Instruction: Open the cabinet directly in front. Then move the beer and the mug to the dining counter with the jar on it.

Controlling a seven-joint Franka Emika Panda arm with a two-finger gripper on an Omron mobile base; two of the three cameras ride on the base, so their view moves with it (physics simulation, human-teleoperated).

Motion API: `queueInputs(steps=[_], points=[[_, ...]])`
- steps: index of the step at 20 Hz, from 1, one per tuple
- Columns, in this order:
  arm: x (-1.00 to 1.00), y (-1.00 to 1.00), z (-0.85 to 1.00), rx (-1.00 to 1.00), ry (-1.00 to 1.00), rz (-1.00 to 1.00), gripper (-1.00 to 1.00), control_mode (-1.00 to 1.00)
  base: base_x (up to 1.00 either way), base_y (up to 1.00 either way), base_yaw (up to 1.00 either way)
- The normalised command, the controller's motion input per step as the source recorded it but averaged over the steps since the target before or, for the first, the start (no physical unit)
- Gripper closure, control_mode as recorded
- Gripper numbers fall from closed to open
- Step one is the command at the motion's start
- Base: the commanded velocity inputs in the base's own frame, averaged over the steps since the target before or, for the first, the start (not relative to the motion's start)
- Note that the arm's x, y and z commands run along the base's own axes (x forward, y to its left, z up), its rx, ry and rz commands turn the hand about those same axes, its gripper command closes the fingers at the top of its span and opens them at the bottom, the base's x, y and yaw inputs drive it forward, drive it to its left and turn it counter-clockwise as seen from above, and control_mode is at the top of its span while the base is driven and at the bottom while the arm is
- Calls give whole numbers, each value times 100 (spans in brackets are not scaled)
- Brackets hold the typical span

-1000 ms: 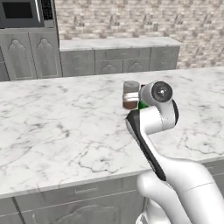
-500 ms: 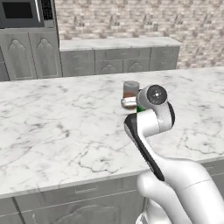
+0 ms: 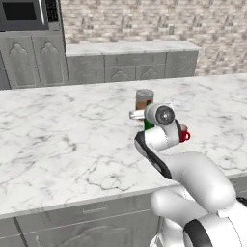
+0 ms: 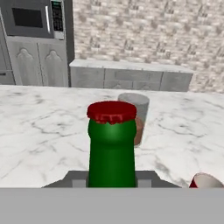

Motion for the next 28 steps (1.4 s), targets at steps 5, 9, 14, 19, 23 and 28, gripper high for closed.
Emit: queueInputs(steps=[5, 9, 14, 19, 23, 28], points=[[22, -9, -51, 0, -1, 11, 100, -100, 0, 0, 0], [18, -2, -33, 0, -4, 6, 100, -100, 0, 0, 0], [39, 0, -15, 0, -3, 0, 100, -100, 0, 0, 0], [40, -1, -27, 0, 0, 2, 100, -100, 0, 0, 0], [34, -21, -33, 7, 0, 3, 100, -100, 0, 0, 0], [31, -7, -38, 1, 0, 2, 100, -100, 0, 0, 0]])
